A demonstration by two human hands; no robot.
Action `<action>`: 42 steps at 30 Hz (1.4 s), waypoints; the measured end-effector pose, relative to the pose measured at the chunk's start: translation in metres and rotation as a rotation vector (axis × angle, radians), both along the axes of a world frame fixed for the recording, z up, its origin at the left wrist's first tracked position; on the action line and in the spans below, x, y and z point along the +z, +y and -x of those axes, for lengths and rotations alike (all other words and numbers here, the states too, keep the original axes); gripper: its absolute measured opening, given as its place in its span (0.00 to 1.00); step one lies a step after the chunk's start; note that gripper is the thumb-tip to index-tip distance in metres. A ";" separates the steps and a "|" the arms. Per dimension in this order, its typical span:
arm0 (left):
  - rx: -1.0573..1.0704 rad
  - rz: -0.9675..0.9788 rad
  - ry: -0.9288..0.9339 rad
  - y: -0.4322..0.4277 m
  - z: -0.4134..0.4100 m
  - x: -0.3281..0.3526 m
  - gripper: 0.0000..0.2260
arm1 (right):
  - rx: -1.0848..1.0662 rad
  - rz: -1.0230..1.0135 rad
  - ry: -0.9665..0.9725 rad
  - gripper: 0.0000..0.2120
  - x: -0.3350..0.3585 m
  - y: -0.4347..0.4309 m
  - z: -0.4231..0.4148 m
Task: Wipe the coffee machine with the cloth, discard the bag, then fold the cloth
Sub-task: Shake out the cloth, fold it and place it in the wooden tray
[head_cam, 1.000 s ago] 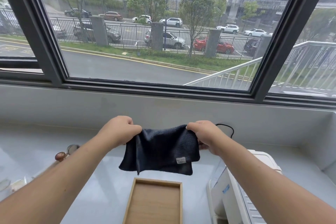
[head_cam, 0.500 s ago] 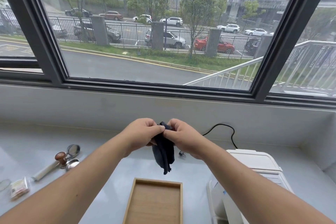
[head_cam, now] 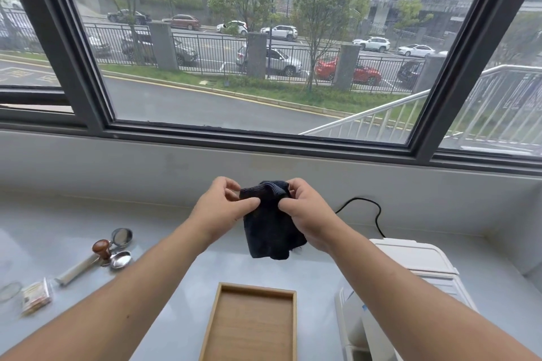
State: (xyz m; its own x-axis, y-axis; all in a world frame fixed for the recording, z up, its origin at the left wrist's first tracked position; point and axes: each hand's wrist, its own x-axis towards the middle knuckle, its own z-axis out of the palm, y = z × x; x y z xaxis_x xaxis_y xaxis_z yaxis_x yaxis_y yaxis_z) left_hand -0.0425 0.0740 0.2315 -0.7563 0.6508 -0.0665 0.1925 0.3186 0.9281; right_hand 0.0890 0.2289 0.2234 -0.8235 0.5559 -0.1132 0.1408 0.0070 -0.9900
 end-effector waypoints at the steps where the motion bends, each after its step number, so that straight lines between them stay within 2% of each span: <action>1: 0.004 0.007 -0.026 -0.002 0.004 -0.002 0.23 | -0.007 0.032 0.021 0.18 0.000 0.001 -0.001; 3: -0.046 0.009 -0.179 -0.007 0.008 -0.006 0.33 | -0.011 0.134 0.080 0.17 -0.002 0.003 -0.002; 4: -0.089 0.014 -0.270 -0.009 0.008 -0.008 0.35 | -0.008 0.200 0.112 0.16 -0.003 0.003 -0.003; 6: -0.195 0.017 -0.403 -0.012 0.007 -0.014 0.29 | -0.001 0.307 0.157 0.15 -0.004 0.003 -0.003; 8: -0.241 -0.041 -0.452 -0.012 0.005 -0.022 0.17 | -0.003 0.351 0.159 0.13 -0.008 0.003 -0.003; 10: -0.194 -0.111 -0.451 -0.011 0.004 -0.029 0.10 | -0.018 0.377 0.125 0.11 -0.015 0.003 -0.003; 12: -0.149 -0.155 -0.449 -0.010 0.004 -0.038 0.09 | -0.015 0.403 0.051 0.11 -0.025 0.003 -0.004; 16: -0.068 -0.141 -0.445 -0.009 0.005 -0.057 0.07 | 0.033 0.256 -0.207 0.09 -0.050 0.001 -0.013; 18: -0.048 -0.085 -0.444 -0.011 0.006 -0.069 0.06 | 0.018 0.207 -0.262 0.08 -0.063 -0.001 -0.016; 23: -0.046 0.004 -0.490 -0.018 0.004 -0.106 0.08 | -0.028 0.195 -0.325 0.06 -0.098 -0.008 -0.022; 27: 0.013 0.083 -0.406 -0.024 0.000 -0.140 0.08 | -0.036 0.253 -0.351 0.07 -0.128 -0.018 -0.028; 32: 0.026 0.197 -0.308 -0.034 -0.011 -0.181 0.10 | -0.061 0.204 -0.448 0.06 -0.168 -0.028 -0.037; 42: -0.004 0.337 -0.256 -0.051 -0.022 -0.243 0.11 | -0.085 0.289 -0.523 0.07 -0.225 -0.057 -0.048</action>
State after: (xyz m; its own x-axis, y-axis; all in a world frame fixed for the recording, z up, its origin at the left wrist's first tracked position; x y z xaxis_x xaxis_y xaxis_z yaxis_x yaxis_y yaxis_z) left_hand -0.0205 0.0234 -0.0118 -0.6854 0.5636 -0.4610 -0.0286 0.6119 0.7904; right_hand 0.1371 0.1722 -0.0014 -0.5720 0.5036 -0.6474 0.5979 -0.2842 -0.7495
